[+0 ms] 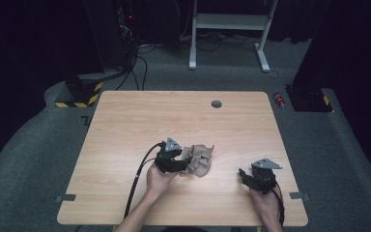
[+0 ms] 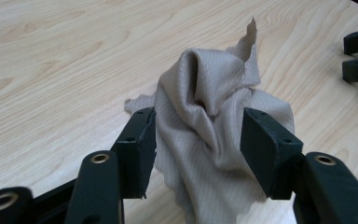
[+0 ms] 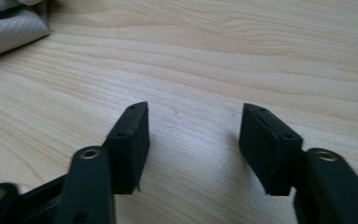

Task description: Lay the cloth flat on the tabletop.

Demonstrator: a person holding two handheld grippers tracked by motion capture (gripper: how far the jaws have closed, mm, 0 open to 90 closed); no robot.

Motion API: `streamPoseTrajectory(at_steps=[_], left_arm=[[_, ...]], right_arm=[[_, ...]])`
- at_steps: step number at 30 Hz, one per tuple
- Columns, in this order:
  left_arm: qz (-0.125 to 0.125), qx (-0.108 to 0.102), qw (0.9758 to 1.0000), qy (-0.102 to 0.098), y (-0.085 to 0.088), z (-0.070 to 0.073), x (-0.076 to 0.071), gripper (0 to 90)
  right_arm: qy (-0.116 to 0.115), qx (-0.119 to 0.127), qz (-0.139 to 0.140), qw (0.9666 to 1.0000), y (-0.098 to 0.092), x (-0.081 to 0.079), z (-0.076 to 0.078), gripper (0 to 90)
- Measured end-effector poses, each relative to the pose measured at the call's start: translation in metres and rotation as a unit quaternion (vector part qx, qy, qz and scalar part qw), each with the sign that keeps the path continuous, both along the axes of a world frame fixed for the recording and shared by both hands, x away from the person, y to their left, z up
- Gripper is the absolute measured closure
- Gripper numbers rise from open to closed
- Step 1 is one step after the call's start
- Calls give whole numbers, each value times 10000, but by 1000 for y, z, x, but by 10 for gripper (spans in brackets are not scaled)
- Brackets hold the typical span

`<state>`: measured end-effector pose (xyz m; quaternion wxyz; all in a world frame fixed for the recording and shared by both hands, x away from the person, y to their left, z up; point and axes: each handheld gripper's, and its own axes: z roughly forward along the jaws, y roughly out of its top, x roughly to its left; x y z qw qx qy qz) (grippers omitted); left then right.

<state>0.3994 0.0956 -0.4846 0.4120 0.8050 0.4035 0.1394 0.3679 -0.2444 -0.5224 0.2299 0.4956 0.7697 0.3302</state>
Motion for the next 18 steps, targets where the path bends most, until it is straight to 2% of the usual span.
streamPoseTrajectory(at_steps=[8, 9, 10, 11, 13, 14, 16, 17, 18], left_arm=[[-108, -70, 9999, 8, 4, 1, -16, 455], [-148, -32, 9999, 6, 1, 0, -18, 455], [-148, -32, 9999, 6, 1, 0, -18, 455], [-176, 27, 9998, -1, -3, -1, -18, 455], [-212, 77, 9997, -8, -6, -1, -18, 455], [-233, 124, 9997, -6, -12, -3, -18, 456], [-273, 196, 9994, -26, -16, -3, -17, 456], [-296, 299, 9991, -50, -23, -4, -16, 457], [-296, 299, 9991, -50, -23, -4, -16, 460]], right_arm=[[32, 19, 79, 10000, 5, -1, 1, 577], [62, 98, 229, 9997, 10, -1, 3, 586], [62, 98, 229, 9997, 10, -1, 3, 586], [7, 190, 380, 9991, 16, -3, 6, 588], [-6, 251, 451, 9987, 20, -3, 7, 588], [-53, 414, 729, 9965, 30, -3, 11, 585], [-87, 418, 832, 9956, 33, -3, 13, 582], [-115, 473, 1048, 9933, 45, -2, 15, 575], [-102, 514, 1098, 9926, 49, -2, 16, 572]])
